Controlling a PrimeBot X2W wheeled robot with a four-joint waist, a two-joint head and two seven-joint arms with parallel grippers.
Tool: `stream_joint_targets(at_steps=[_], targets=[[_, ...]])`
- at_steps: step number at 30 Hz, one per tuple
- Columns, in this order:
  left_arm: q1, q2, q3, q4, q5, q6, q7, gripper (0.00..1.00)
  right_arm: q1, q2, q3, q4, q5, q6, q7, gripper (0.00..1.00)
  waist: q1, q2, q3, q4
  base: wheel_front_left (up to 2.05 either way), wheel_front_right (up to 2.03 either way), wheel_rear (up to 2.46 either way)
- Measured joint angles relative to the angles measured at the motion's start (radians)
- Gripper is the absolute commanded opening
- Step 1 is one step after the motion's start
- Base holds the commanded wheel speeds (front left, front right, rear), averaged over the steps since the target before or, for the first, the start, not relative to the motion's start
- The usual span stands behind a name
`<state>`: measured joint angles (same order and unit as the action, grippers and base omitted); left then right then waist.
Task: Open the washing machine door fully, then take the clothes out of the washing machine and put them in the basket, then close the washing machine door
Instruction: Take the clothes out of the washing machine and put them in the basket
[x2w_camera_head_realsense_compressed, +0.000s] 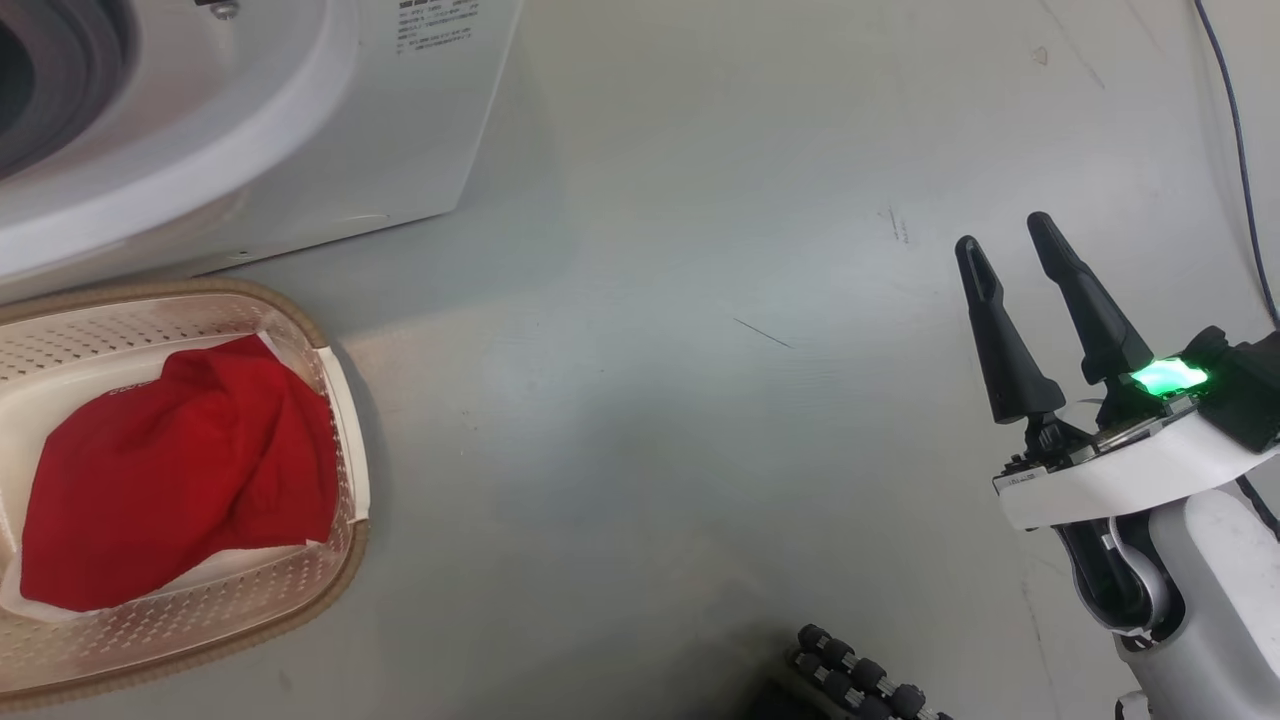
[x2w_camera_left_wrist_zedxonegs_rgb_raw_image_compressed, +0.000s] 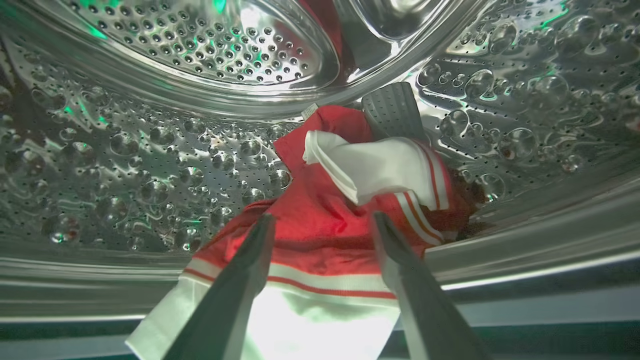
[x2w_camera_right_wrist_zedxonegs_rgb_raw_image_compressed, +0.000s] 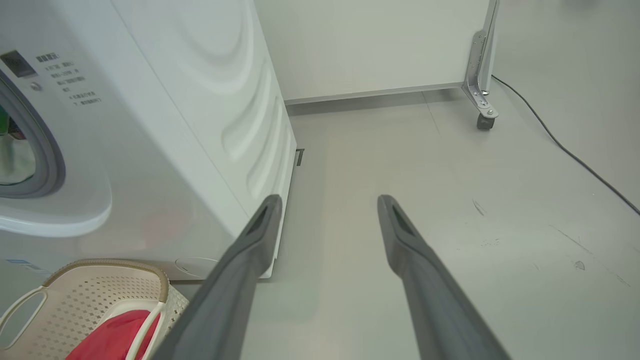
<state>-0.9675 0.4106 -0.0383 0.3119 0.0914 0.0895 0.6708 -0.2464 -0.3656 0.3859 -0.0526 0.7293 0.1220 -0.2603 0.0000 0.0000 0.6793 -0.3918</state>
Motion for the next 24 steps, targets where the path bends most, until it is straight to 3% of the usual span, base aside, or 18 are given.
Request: stream_joint_targets(at_steps=[6, 17, 24], targets=[[-0.049, 0.044, -0.028, 0.022, 0.05, -0.017, 0.068, 1.0, -0.021, 0.003, 0.014, -0.002, 0.006, 0.0, 0.0, 1.0, 0.0, 0.0, 0.025, -0.025, 0.0, 0.0, 0.0], [-0.088, 0.049, -0.022, 0.082, 0.07, -0.024, 0.155, 1.0, -0.048, 0.004, 0.008, -0.002, 0.01, 0.0, 0.0, 1.0, 0.0, 0.0, 0.058, -0.052, 0.0, 0.0, 0.0], [-0.087, 0.082, -0.003, 0.091, 0.078, -0.023, 0.175, 1.0, -0.054, 0.004, -0.002, -0.003, 0.016, 0.0, 0.0, 1.0, 0.0001, 0.0, 0.063, -0.054, 0.0, 0.0, 0.0]])
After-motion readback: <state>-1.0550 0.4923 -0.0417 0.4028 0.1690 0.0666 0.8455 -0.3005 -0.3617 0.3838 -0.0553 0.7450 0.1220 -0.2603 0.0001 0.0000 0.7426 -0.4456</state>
